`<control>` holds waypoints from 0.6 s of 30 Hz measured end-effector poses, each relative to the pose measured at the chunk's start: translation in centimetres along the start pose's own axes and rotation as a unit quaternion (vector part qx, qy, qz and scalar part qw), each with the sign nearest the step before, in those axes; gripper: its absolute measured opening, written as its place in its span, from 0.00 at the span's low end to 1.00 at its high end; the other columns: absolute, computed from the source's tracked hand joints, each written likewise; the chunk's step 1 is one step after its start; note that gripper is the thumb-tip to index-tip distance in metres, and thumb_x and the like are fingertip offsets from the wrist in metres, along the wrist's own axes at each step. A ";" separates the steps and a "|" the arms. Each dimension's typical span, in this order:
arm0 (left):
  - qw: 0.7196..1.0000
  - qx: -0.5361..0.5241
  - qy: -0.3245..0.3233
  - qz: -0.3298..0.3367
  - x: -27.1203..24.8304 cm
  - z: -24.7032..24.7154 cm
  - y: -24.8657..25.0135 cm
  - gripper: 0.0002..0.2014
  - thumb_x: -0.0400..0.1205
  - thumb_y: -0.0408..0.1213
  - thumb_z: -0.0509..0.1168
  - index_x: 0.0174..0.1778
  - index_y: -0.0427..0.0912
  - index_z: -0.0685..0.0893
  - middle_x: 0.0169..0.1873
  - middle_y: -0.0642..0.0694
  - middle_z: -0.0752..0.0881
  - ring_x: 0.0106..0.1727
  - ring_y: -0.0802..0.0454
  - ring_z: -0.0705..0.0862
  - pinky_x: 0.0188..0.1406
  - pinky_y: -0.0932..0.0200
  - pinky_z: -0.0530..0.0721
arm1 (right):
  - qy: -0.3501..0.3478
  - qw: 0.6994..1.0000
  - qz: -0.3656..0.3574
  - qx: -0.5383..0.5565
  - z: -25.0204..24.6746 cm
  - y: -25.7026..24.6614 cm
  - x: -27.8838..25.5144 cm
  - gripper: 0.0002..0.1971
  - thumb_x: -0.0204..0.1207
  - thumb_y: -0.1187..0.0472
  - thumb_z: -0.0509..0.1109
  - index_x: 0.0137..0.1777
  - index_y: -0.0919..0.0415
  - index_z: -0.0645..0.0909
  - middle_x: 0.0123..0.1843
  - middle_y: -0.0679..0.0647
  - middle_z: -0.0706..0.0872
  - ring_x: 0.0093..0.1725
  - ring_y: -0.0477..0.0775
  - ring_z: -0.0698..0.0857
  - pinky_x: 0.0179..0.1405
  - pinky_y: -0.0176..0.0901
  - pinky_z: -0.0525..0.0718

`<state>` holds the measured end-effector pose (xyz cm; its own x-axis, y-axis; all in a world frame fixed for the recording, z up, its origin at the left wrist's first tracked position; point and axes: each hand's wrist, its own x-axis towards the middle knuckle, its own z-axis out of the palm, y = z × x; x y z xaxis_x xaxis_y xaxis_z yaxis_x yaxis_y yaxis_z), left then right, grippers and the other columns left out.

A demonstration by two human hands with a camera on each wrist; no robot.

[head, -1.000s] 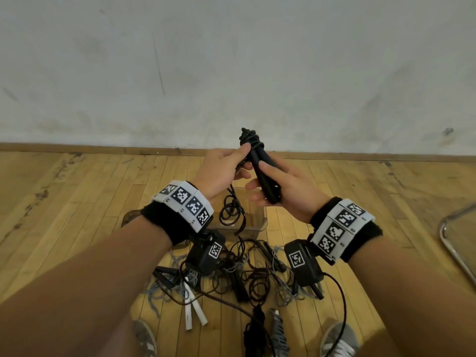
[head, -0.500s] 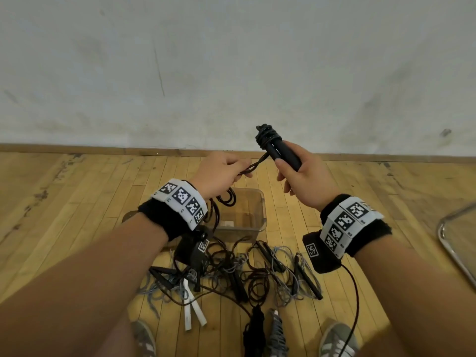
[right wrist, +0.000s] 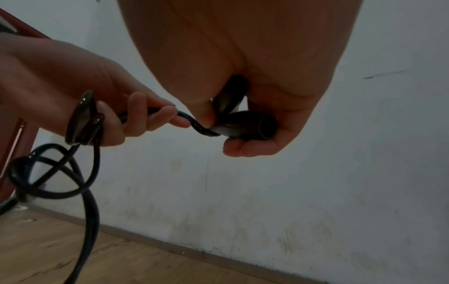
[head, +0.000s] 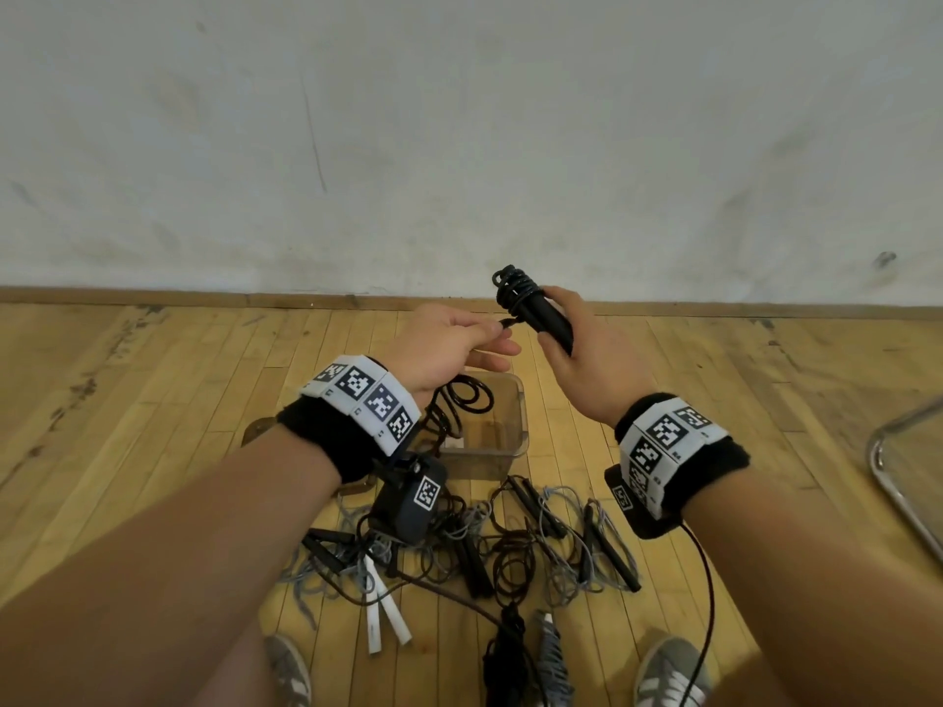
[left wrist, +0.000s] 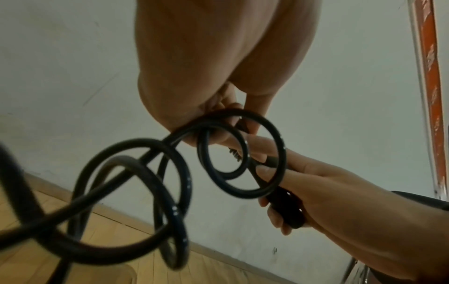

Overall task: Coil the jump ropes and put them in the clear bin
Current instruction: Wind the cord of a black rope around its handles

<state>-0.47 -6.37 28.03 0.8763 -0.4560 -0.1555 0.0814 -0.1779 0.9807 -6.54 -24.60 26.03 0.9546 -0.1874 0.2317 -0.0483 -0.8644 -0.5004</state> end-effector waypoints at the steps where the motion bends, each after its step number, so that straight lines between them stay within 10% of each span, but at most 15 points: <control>1: 1.000 -0.001 0.005 -0.001 0.0 0.2 0.0 0.11 0.89 0.37 0.66 0.59 0.37 0.91 0.47 0.47 0.95 0.38 0.58 0.92 0.45 0.64 0.78 | -0.004 1.000 -0.001 0.004 0.3 0.0 0.0 0.26 0.89 0.51 0.60 0.85 0.45 0.61 0.46 0.47 0.84 0.34 0.44 0.81 0.30 0.45 0.76; 7: 0.999 0.007 0.053 0.004 -0.2 0.8 0.3 0.10 0.88 0.39 0.67 0.52 0.38 0.92 0.41 0.47 0.95 0.31 0.59 0.90 0.43 0.62 0.77 | -0.017 0.999 -0.035 -0.012 1.5 -0.1 0.0 0.26 0.90 0.45 0.45 0.88 0.38 0.51 0.50 0.56 0.83 0.42 0.54 0.83 0.40 0.53 0.82; 18: 0.990 0.022 0.124 0.058 0.3 0.6 0.0 0.22 0.82 0.62 0.70 0.44 0.45 0.95 0.34 0.47 0.93 0.28 0.56 0.85 0.41 0.57 0.84 | 0.033 0.995 -0.082 0.040 1.0 -1.0 -0.3 0.38 0.75 0.42 0.78 0.83 0.38 0.66 0.60 0.46 0.84 0.54 0.45 0.82 0.49 0.41 0.81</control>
<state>-0.46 -7.01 27.95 0.9689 -0.2474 -0.0026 -0.0424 -0.1763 0.9834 -6.52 -23.25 25.61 0.9263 -0.0792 0.3684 0.1327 -0.8466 -0.5155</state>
